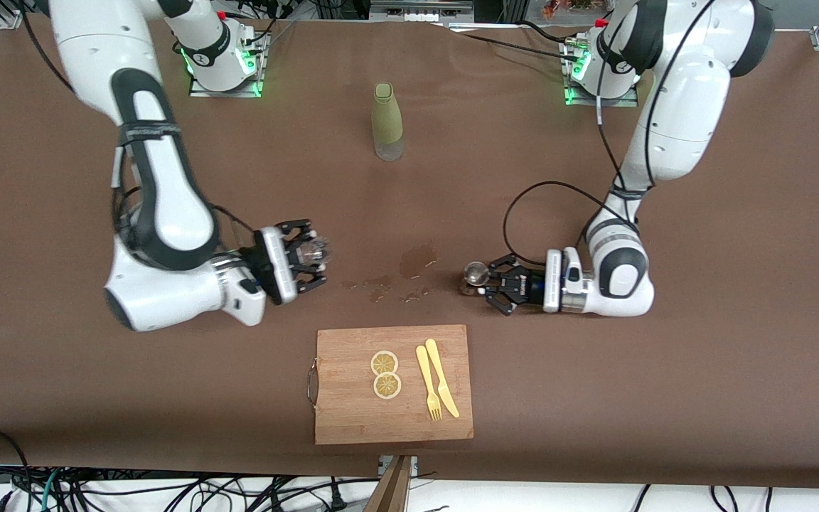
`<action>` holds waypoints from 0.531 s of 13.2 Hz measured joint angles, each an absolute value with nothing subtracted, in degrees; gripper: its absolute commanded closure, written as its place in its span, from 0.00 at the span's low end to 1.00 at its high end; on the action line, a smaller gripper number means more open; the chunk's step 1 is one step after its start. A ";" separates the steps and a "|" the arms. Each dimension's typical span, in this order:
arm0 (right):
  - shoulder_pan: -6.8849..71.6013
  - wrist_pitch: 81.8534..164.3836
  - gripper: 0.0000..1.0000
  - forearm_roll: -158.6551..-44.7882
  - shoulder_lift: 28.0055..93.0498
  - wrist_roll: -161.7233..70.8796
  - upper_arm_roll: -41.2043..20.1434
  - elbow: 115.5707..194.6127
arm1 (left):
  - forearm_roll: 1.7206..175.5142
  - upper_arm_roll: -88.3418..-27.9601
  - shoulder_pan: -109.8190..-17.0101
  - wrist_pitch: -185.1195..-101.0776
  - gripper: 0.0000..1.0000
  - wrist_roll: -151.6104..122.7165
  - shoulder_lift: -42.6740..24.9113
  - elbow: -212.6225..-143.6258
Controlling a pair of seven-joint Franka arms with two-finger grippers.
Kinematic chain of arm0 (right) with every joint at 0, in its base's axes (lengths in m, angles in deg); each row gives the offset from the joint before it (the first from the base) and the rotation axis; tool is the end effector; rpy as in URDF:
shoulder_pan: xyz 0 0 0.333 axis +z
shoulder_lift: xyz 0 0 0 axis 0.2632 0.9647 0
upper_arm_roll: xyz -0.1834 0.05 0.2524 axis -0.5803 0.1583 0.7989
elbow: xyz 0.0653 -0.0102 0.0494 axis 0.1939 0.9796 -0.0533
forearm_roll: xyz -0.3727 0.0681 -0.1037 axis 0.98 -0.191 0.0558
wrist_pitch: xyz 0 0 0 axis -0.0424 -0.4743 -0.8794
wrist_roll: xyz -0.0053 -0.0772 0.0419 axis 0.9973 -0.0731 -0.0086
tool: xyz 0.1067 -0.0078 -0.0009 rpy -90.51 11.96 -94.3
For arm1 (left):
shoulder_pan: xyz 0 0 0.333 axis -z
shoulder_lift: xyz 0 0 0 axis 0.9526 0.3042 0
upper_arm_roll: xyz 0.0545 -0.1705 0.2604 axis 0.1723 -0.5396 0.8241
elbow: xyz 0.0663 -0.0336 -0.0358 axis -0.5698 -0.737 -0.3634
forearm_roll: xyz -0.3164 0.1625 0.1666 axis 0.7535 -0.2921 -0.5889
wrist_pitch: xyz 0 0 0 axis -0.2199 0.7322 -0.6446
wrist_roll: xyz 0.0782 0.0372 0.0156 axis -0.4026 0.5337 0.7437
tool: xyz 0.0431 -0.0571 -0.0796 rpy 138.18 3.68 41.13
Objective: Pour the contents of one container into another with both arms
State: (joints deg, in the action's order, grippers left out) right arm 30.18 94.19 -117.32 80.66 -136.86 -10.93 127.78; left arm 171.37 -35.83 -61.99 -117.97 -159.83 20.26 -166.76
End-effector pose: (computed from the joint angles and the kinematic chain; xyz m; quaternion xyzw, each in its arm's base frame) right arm 0.6765 0.2172 0.3154 -0.5971 -0.6578 -0.1152 0.4444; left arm 0.6418 -0.1821 0.1155 0.5083 -0.5233 0.4429 0.5212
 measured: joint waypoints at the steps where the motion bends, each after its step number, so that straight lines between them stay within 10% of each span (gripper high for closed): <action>1: 28.04 93.18 0.91 -117.32 80.71 -139.69 -10.96 128.12 | 170.14 -34.65 -63.29 -115.82 1.00 -159.83 20.25 -166.77; 7: 14.31 89.02 0.91 -117.32 82.44 -161.34 -11.14 134.03 | 162.02 -25.77 -73.45 -102.43 1.00 -161.05 20.25 -166.73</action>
